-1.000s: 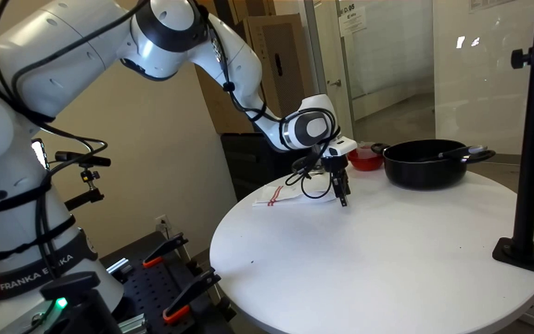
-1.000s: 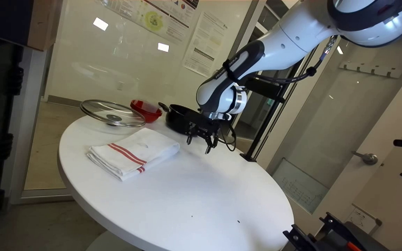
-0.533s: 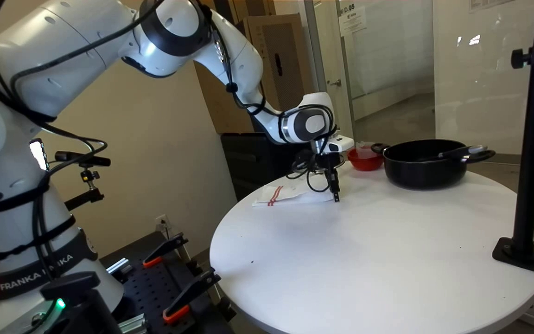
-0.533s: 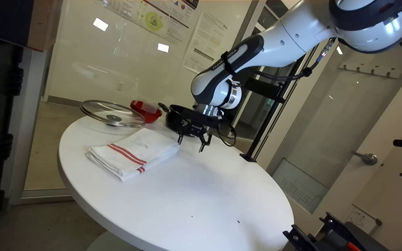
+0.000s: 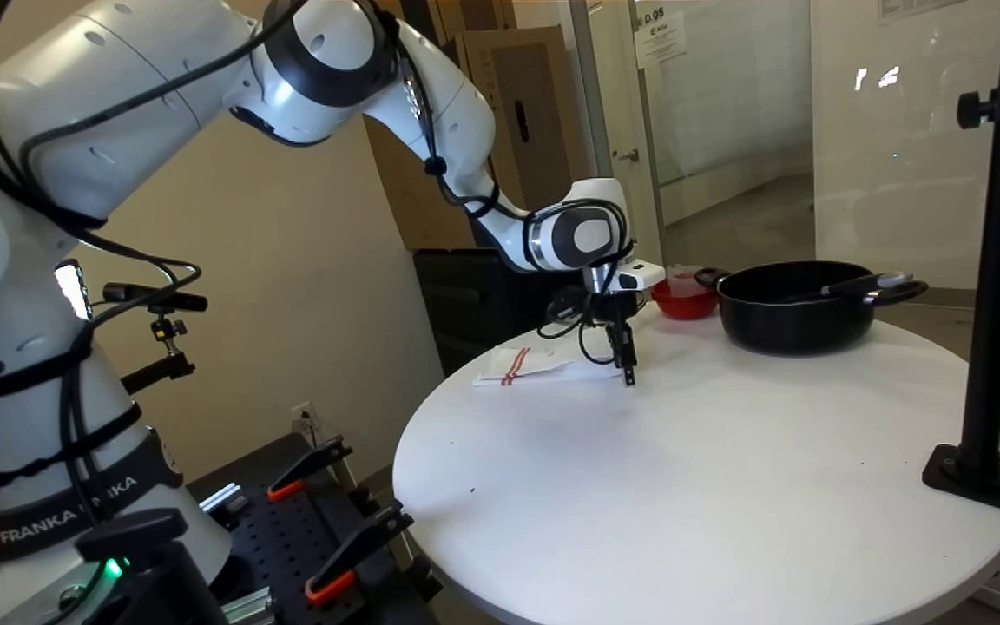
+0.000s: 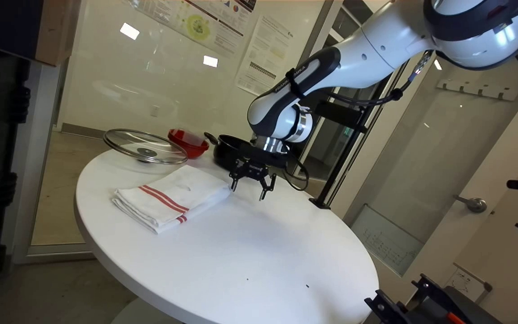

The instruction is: Fold the towel

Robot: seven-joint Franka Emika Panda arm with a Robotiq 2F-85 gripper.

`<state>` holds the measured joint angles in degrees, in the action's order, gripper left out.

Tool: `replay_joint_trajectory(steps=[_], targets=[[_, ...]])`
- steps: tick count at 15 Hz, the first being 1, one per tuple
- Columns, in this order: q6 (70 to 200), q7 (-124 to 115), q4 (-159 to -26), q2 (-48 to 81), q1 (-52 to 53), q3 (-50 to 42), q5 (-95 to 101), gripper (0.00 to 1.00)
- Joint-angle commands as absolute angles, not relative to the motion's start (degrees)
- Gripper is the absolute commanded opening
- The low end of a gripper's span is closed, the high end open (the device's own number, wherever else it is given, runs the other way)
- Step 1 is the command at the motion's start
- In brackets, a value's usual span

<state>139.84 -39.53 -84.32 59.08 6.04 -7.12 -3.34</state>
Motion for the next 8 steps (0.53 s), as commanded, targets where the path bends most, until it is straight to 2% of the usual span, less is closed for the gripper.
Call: replay_joint_trajectory(steps=[1,8], targets=[[136.34,-30.34,-84.13,57.09,3.66,-4.93,-3.62,1.0],[143.0,-27.05,-85.28,53.38,4.88,-6.07,-4.37,1.0]])
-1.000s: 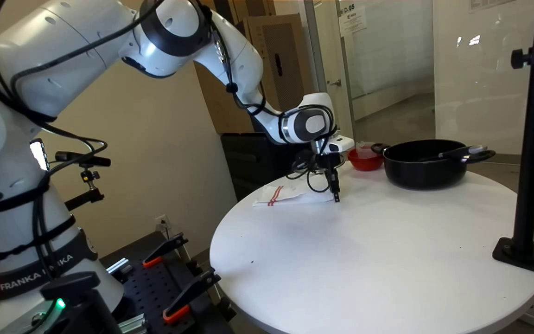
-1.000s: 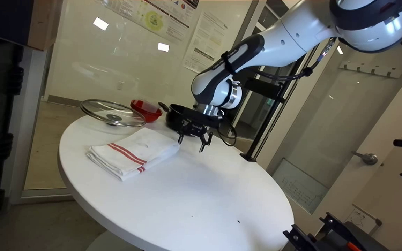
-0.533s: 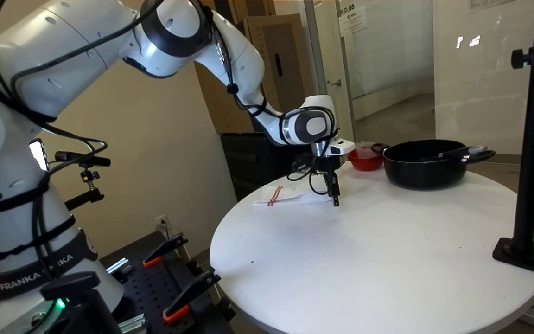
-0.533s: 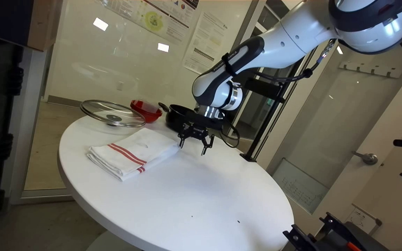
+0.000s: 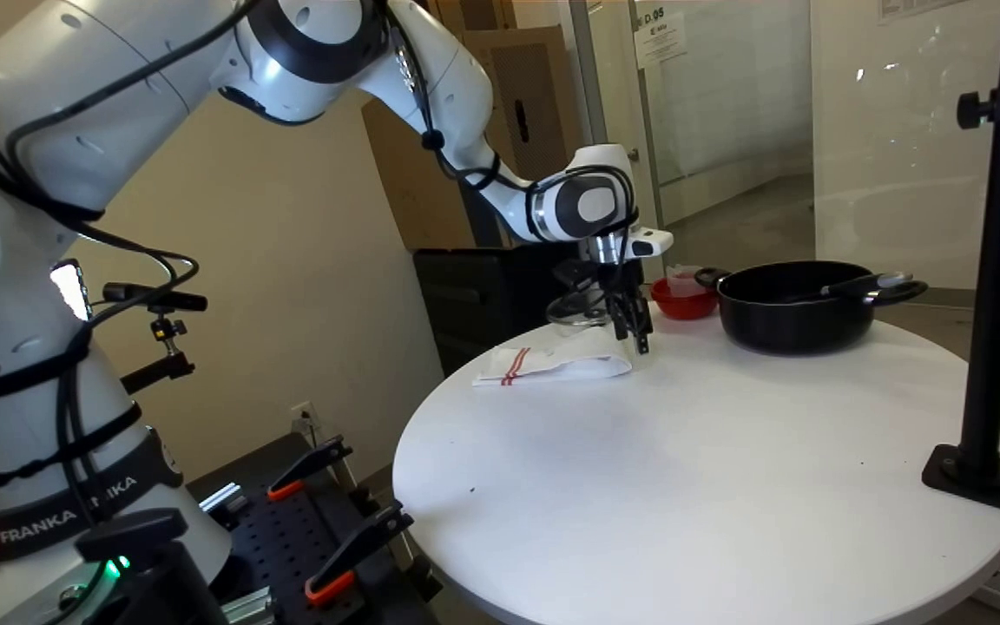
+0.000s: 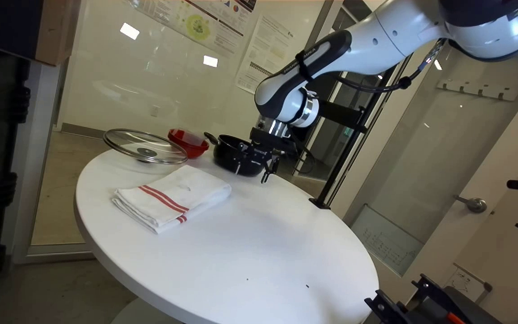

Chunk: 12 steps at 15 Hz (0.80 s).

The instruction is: Fold the towel

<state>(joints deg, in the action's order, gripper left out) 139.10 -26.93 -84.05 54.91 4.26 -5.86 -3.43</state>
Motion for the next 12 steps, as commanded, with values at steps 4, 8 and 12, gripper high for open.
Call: replay_joint_trajectory(steps=[4,8,12], targets=[[148.14,-25.21,-83.33,55.84,4.93,-5.04,-4.43,1.0],[144.54,-20.44,-80.68,58.49,3.97,-2.69,-4.28,1.0],[145.8,-14.39,-78.47,61.24,2.45,-0.09,-4.48,1.0]])
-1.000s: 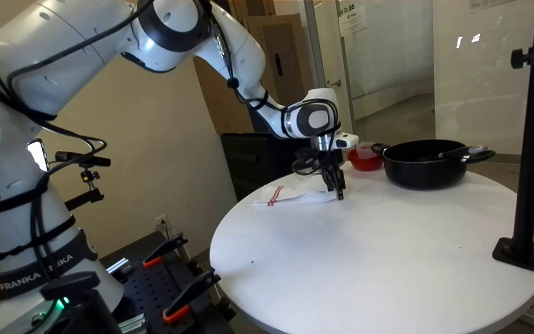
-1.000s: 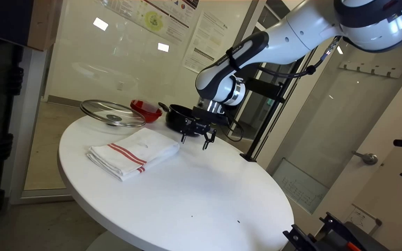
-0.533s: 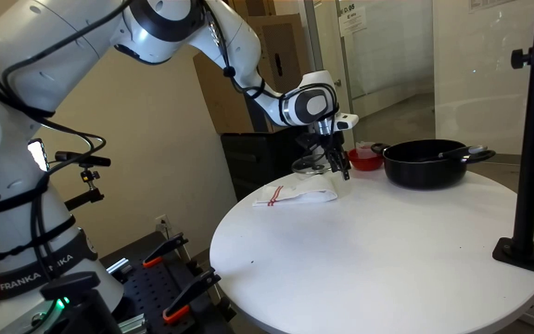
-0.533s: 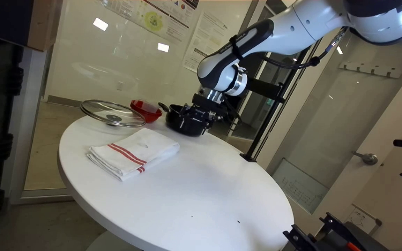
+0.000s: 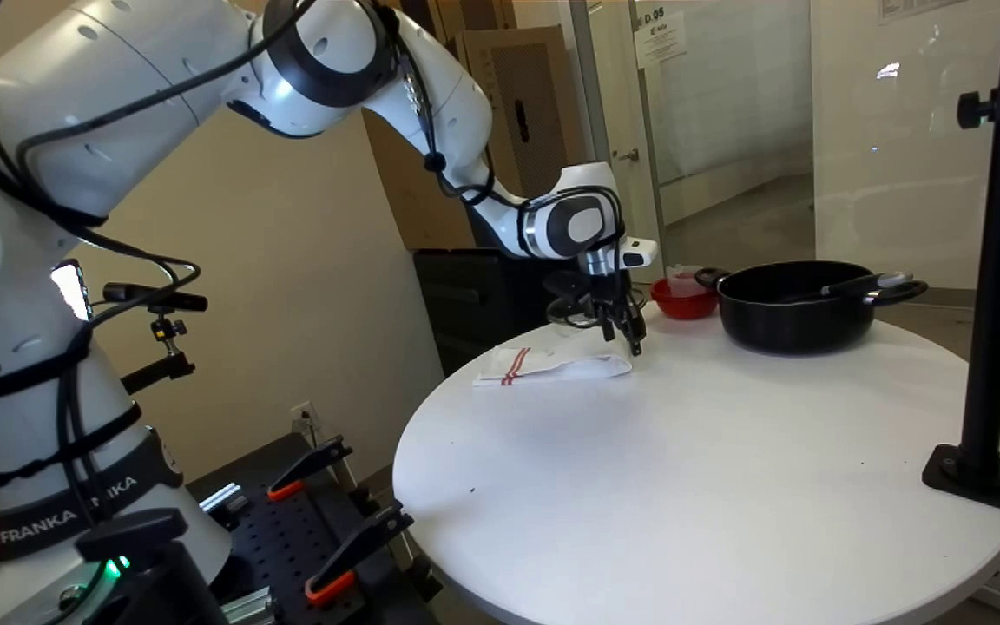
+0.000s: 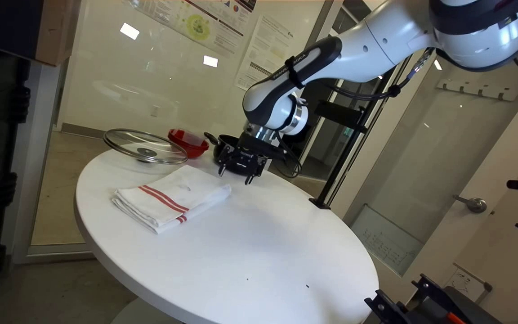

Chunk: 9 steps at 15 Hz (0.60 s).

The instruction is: Fold the towel

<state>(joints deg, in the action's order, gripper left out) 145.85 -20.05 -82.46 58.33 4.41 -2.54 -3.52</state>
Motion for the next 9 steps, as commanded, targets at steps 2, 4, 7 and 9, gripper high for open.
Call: replay_joint_trajectory(steps=[2,4,7,9], targets=[[146.38,-9.93,-76.23,63.29,0.88,1.77,-4.63,1.0],[144.36,-7.81,-73.87,64.97,-0.33,2.82,-5.19,1.0],[140.35,-6.7,-71.78,66.69,-2.12,3.78,-6.55,0.74],[137.05,-8.23,-70.69,67.45,-2.59,3.44,-7.7,0.6]])
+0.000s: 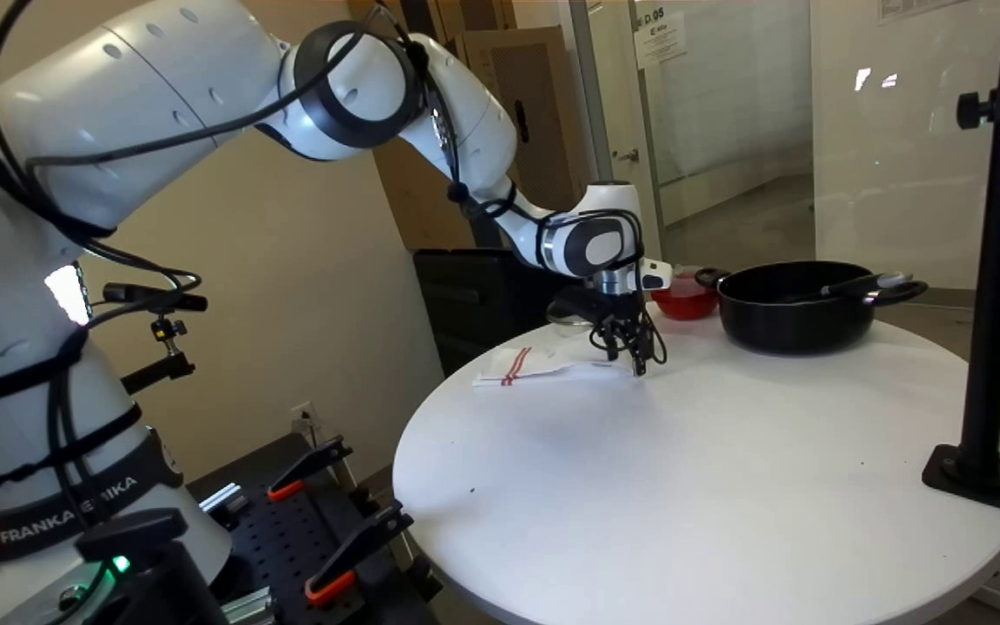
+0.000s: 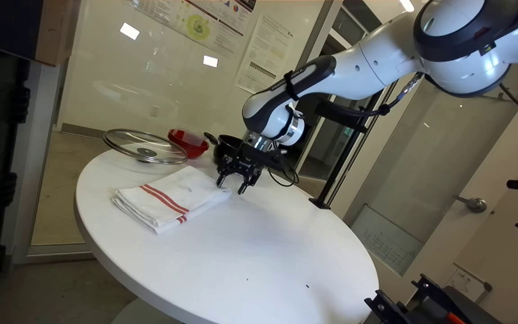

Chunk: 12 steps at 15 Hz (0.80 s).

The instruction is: Fold the towel

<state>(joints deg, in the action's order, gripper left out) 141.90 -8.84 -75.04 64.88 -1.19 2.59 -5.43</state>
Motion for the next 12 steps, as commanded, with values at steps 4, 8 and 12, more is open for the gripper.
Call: replay_joint_trajectory(steps=[4,8,12], targets=[[134.63,-8.9,-69.13,68.04,-3.68,3.36,-10.14,0.28],[136.6,-13.31,-71.25,64.65,-3.78,2.83,-13.51,0.04],[142.66,-15.08,-74.58,59.17,-5.1,4.27,-18.53,0.04]])
